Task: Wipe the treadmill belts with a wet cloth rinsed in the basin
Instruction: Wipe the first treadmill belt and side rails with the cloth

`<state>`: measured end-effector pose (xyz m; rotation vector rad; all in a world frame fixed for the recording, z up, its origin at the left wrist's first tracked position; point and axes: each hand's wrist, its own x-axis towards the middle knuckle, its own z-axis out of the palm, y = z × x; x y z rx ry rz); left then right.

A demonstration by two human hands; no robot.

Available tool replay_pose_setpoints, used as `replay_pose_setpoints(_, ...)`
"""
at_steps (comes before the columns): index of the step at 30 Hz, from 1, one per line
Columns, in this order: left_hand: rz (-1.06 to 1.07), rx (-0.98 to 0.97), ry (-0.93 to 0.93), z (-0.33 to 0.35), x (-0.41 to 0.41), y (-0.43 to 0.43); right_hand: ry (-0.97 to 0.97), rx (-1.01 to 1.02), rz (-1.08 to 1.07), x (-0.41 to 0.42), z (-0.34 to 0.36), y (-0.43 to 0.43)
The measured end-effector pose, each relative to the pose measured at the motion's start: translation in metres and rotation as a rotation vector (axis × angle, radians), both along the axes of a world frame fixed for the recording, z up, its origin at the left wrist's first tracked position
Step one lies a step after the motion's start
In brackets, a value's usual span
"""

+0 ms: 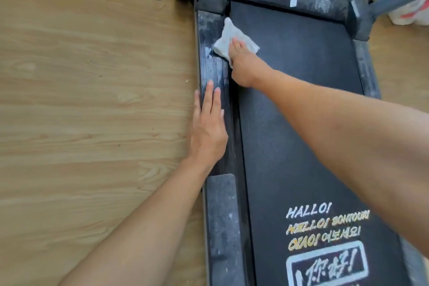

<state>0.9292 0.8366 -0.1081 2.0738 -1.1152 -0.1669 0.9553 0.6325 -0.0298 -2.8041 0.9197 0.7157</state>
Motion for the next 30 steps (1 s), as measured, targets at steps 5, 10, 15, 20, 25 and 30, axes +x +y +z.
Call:
replay_pose_setpoints(5, 0.016, 0.086, 0.042, 0.006, -0.001, 0.007, -0.046, 0.025, 0.135, -0.076, -0.003, 0.053)
replay_pose_setpoints(10, 0.01, 0.247, 0.024, 0.013, 0.001, 0.019, -0.033, 0.085, 0.142, -0.213, -0.005, 0.164)
replay_pose_setpoints(15, -0.147, 0.297, -0.107, 0.022, -0.095, 0.098, -0.017, 0.076, 0.175, -0.392, -0.01, 0.331)
replay_pose_setpoints(20, -0.225, 0.279, -0.131, 0.021, -0.173, 0.203, -0.026, 0.122, 0.167, -0.426, -0.004, 0.365)
replay_pose_setpoints(25, -0.246, 0.345, -0.196, 0.022, -0.204, 0.253, -0.127, 0.099, 0.125, -0.331, -0.017, 0.278)
replay_pose_setpoints(30, -0.239, 0.429, -0.181, 0.031, -0.237, 0.275, -0.152, -0.008, 0.077, -0.288, -0.017, 0.255)
